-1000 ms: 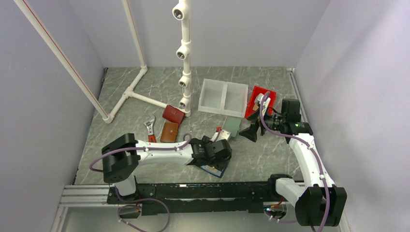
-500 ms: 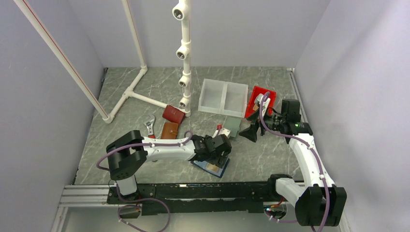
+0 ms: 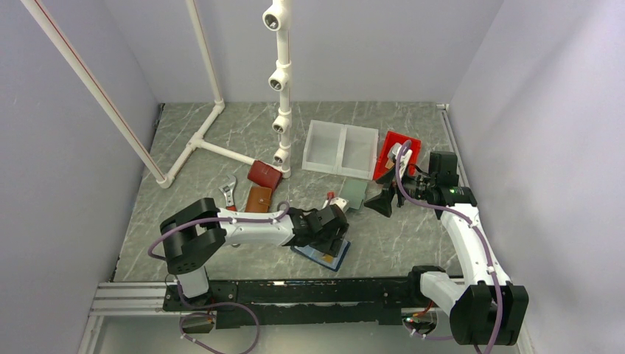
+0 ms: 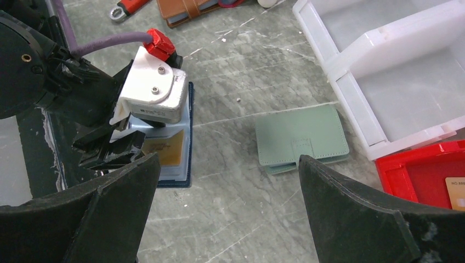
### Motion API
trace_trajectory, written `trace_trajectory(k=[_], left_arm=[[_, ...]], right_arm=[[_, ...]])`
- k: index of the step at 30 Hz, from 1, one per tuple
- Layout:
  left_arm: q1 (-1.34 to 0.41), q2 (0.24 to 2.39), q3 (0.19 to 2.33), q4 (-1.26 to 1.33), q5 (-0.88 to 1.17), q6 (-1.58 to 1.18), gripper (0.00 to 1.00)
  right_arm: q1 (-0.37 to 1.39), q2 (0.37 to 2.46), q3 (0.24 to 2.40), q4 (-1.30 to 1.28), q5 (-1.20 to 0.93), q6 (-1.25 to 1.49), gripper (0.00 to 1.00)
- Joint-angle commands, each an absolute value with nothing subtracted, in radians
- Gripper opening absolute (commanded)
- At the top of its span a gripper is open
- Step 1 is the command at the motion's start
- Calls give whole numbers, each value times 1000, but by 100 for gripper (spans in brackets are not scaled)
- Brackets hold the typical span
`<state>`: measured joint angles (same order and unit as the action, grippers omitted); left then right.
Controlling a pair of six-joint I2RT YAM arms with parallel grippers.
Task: Take the credit cards out of the card holder
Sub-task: Remove the credit card from the card holder.
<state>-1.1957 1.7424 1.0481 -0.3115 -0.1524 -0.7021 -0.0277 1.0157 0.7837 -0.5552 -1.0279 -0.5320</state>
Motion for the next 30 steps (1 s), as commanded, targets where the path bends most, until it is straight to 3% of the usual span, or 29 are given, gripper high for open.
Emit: trace_trajectory(k=[1, 12, 16, 30], left_arm=[[-1189, 1711, 1010, -272, -115, -728, 68], [-1168, 1614, 916, -162, -48, -769, 74], [-1162, 1578, 879, -126, -35, -779, 75], [-1123, 1588, 834, -63, 28, -787, 69]], right_arm=[[-29, 1010, 785, -543, -1067, -557, 100], [28, 1096, 823, -663, -1079, -652, 98], [104, 1165, 845, -710, -1025, -689, 92], [311, 1258, 811, -649, -811, -728, 82]])
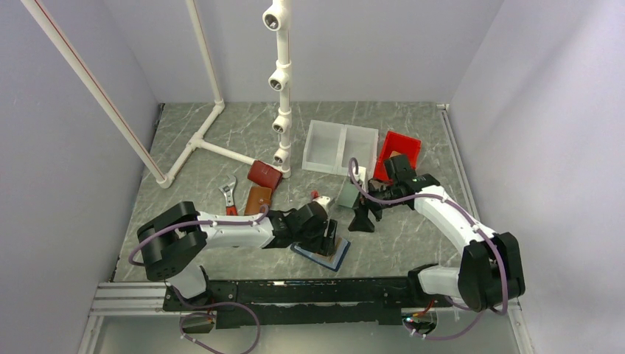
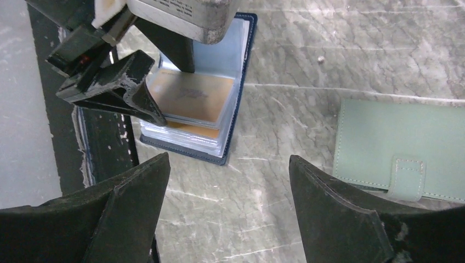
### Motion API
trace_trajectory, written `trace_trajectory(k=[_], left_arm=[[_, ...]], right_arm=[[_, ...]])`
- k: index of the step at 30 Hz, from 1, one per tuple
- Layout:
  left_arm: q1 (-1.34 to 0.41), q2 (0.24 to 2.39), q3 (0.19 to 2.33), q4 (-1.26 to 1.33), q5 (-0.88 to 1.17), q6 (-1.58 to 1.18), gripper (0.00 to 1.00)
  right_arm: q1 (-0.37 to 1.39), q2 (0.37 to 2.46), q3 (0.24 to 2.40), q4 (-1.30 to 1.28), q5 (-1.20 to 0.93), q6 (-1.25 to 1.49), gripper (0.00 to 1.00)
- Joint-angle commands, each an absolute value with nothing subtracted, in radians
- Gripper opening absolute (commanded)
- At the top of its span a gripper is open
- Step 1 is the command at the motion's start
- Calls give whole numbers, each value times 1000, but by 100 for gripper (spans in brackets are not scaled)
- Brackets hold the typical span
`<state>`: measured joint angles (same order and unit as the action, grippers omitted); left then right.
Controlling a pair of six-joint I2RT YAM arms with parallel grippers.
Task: Take the credit cards out of the card holder
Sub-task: Remove the credit card from the card holder.
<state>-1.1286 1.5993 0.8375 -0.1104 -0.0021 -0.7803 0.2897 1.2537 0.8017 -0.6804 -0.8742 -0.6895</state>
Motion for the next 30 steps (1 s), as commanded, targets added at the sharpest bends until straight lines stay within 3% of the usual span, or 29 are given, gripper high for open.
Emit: trace_trajectory(k=[1, 17, 30], left_arm=[[-1122, 1588, 831, -58, 30, -788, 68], [-1105, 1547, 743, 39, 55, -816, 66], [-1082, 1508, 671, 120, 91, -834, 66]], right_arm=[[317, 1262, 808, -644, -798, -728, 81], [445, 1362, 786, -503, -653, -612, 69], [498, 1310, 711, -406, -633, -752, 65]])
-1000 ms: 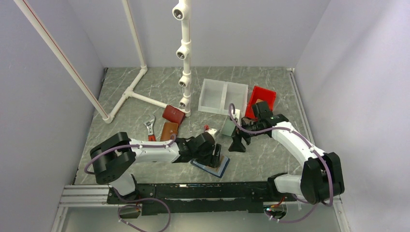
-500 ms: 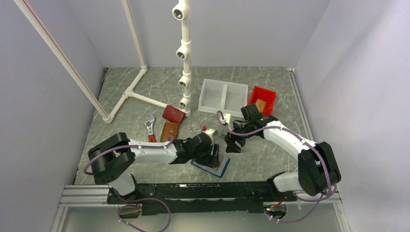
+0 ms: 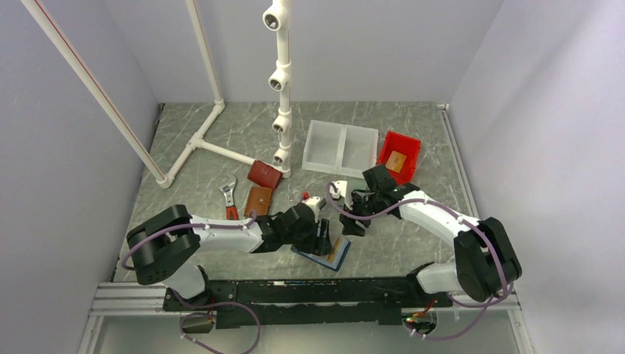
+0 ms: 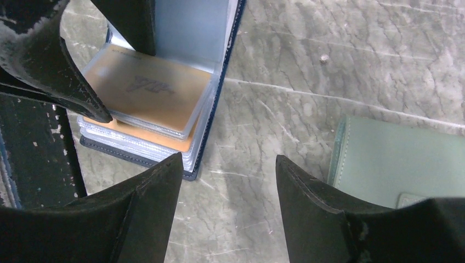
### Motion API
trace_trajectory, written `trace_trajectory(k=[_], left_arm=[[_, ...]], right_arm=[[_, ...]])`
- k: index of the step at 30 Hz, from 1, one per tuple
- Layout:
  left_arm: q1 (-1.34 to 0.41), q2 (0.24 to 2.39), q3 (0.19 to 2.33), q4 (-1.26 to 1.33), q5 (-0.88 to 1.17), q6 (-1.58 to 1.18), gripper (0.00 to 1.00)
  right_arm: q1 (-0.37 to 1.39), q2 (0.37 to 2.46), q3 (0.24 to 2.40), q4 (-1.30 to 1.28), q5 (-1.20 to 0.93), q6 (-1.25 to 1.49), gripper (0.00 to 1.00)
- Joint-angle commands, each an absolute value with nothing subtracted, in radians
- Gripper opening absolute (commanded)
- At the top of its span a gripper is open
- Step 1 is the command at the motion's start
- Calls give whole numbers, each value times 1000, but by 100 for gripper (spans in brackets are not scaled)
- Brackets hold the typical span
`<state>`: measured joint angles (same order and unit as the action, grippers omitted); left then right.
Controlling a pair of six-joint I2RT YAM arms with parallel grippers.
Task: Take the credit cards out of the card holder
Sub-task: Remove the credit card from the card holder.
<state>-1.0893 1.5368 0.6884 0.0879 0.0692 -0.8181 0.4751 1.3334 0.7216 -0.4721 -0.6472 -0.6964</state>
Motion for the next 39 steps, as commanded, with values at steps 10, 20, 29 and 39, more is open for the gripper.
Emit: trace_trajectory(k=[10, 20, 29, 39], left_arm=[[-1071, 1509, 655, 154, 113, -842, 66], [-1067, 1508, 649, 164, 119, -848, 66], [-1064, 1506, 643, 176, 130, -851, 66], [-1054, 1500, 624, 213, 157, -863, 69]], right_arm=[[521, 1323, 715, -392, -635, -739, 61], [541, 1339, 720, -422, -655, -773, 61], [556, 1357, 722, -430, -644, -782, 60], [563, 1368, 724, -428, -623, -783, 60]])
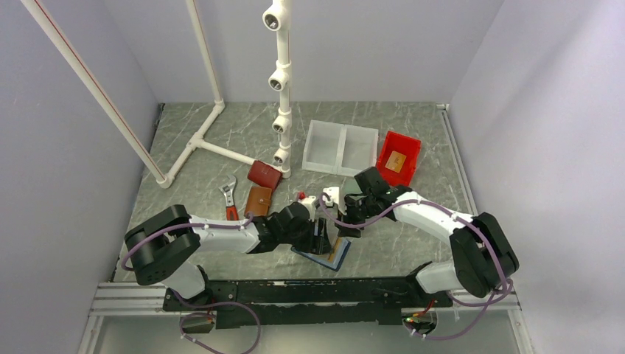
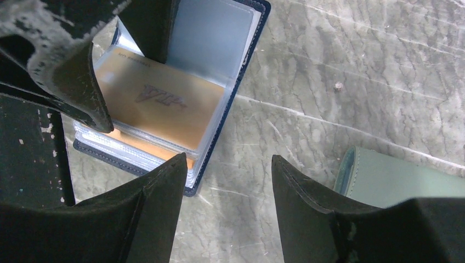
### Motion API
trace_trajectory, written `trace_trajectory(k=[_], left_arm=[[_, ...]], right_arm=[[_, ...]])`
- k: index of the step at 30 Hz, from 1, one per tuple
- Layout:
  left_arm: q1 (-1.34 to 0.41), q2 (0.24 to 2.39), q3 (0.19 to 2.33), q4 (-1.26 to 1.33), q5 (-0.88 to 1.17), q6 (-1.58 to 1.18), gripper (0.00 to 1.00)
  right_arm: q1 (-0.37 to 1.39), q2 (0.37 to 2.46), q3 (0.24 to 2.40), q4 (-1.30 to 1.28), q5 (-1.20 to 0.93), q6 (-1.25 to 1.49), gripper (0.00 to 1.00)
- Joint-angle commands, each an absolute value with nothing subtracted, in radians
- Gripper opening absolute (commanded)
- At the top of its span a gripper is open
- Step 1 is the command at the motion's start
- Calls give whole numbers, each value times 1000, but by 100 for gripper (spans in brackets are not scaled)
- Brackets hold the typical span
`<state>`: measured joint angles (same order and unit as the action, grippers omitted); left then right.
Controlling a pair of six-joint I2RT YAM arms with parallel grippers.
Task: Take the credit cards out of the card holder
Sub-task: Remove the credit card from the card holder.
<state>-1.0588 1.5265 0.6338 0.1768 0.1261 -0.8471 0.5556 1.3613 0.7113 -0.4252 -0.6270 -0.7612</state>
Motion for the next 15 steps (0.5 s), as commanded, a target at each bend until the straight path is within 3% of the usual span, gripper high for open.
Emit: trace_trajectory(k=[1, 15], left_arm=[[-1053, 1500, 623, 215, 161, -865, 70], [-1040, 1502, 620, 198, 149, -877, 73]], right_arm=[[564, 1370, 724, -427, -621, -781, 60], [576, 1405, 743, -426, -619, -749, 60]])
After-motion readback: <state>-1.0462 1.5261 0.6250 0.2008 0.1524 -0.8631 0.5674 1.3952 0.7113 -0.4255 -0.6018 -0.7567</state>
